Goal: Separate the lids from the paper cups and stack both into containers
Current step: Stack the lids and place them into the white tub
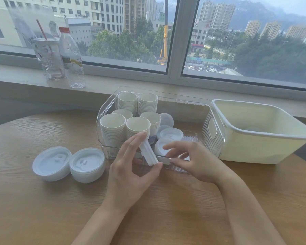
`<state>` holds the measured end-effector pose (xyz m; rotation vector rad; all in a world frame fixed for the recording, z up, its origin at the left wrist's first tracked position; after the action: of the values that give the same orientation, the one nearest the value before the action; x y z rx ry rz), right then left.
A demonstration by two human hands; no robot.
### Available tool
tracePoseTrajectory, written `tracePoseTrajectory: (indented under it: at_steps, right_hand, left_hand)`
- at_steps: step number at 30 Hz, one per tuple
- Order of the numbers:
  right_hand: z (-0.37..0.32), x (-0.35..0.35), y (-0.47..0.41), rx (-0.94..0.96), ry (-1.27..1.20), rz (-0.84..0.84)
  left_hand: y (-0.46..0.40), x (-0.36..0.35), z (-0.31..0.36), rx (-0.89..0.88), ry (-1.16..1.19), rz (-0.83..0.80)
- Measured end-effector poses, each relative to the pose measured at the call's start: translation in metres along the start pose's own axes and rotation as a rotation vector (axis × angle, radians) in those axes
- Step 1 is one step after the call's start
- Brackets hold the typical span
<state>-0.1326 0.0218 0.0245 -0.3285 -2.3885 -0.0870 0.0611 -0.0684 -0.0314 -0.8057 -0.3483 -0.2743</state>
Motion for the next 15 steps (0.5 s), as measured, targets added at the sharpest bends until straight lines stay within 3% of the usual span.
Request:
tracePoseTrajectory:
  at_steps: [10,15]
  right_hand:
    - [0.002,0.005,-0.006,0.139,-0.295,0.240]
    - [-0.010,-0.001,-0.003,0.213,-0.619,0.140]
  left_hand:
    - [0.000,-0.001,0.000,-0.004,0.013,-0.011]
    - [0.001,-0.003,0.000,0.009,0.043,-0.003]
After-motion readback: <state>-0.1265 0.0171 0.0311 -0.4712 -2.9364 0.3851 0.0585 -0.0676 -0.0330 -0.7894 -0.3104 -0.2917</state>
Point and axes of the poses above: each hand's wrist, its own y-axis away from the middle knuckle, its own x-axis out of the back of the hand, z = x × y, the point moved 2 cm from there along -y, towards the middle knuckle, and after that the axes turned 11 degrees about -y, right-handed, at the moved point
